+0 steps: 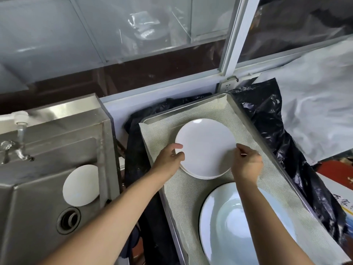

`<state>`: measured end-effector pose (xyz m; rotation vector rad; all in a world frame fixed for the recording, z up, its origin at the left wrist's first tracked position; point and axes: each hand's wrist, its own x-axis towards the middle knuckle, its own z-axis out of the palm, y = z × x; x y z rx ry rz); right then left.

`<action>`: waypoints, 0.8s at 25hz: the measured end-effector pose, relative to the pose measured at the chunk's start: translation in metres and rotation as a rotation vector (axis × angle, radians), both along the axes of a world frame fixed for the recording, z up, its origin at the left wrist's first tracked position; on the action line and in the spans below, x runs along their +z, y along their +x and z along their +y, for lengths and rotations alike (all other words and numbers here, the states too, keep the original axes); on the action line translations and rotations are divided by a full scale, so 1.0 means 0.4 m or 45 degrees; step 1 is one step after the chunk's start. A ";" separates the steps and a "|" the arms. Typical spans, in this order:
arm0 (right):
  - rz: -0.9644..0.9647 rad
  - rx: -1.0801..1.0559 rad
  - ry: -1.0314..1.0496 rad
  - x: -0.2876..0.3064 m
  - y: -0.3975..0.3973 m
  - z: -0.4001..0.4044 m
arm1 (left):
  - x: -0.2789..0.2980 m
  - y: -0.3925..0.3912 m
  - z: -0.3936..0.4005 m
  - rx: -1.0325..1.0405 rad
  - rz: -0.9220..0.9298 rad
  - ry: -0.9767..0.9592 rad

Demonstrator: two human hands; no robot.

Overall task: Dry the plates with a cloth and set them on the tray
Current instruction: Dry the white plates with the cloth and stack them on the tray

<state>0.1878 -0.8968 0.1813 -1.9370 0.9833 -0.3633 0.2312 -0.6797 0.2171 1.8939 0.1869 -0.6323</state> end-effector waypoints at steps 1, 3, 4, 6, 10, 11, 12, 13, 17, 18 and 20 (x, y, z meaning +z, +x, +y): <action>0.011 0.015 -0.027 0.007 -0.001 0.006 | 0.002 0.000 0.004 -0.021 -0.015 0.009; -0.019 0.079 -0.114 0.024 -0.004 0.033 | 0.014 -0.004 0.015 -0.041 -0.070 0.030; -0.063 0.122 -0.151 0.035 -0.005 0.054 | 0.022 -0.008 0.024 -0.053 -0.105 0.047; -0.153 0.198 -0.161 0.057 -0.008 0.103 | 0.037 -0.023 0.049 -0.084 -0.176 0.080; -0.230 0.344 -0.132 0.093 -0.016 0.197 | 0.069 -0.060 0.108 -0.113 -0.335 0.123; -0.246 0.391 -0.141 0.099 -0.019 0.220 | 0.079 -0.069 0.128 -0.103 -0.364 0.128; -0.262 0.431 -0.151 0.103 -0.021 0.243 | 0.088 -0.078 0.151 -0.088 -0.392 0.132; -0.273 0.462 -0.157 0.108 -0.023 0.268 | 0.097 -0.088 0.176 -0.062 -0.412 0.135; -0.258 0.576 -0.145 0.127 -0.034 0.383 | 0.122 -0.137 0.302 0.058 -0.424 0.160; -0.258 0.599 -0.133 0.130 -0.040 0.418 | 0.125 -0.151 0.339 0.077 -0.411 0.172; -0.271 0.631 -0.097 0.138 -0.055 0.498 | 0.127 -0.176 0.421 0.108 -0.404 0.189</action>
